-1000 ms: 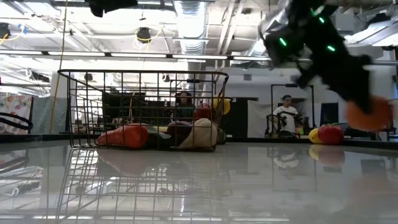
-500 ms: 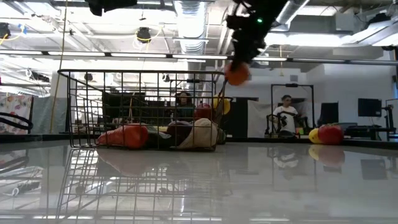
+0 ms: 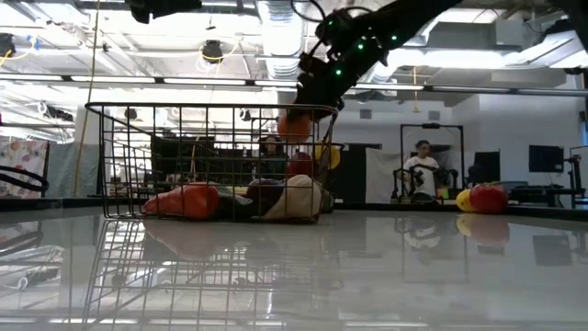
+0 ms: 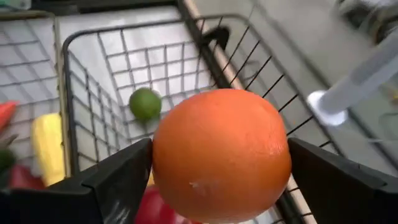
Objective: Sort produce into baskets
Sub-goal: Put the orange into the top wire basket, then put the tomato into the top wire basket
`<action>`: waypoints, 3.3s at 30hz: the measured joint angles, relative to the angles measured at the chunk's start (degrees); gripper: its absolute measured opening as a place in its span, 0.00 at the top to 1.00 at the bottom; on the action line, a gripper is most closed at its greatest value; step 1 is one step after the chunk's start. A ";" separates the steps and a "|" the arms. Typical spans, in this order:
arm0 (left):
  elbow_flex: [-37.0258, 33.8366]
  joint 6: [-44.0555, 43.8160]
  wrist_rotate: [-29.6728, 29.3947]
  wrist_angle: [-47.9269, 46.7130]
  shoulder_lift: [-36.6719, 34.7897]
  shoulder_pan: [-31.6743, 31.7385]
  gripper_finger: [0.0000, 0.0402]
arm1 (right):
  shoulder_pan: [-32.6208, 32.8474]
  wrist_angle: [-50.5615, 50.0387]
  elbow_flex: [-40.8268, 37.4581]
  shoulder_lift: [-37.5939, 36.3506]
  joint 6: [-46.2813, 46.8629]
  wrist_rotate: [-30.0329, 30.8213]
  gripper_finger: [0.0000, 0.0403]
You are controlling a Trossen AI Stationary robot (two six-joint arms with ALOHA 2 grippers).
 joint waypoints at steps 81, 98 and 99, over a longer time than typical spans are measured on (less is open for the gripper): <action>-0.07 -1.64 -3.95 -5.11 0.04 -0.52 0.31 | -24.49 -59.91 -12.87 -1.91 17.70 27.81 0.07; -0.07 -1.59 -4.07 -5.04 0.02 -0.49 0.31 | -20.81 -54.83 -18.38 -2.00 18.21 17.01 0.08; -0.07 -1.60 -4.07 -5.04 0.02 -0.49 0.31 | -19.23 -55.59 -18.39 -2.00 19.12 15.50 0.08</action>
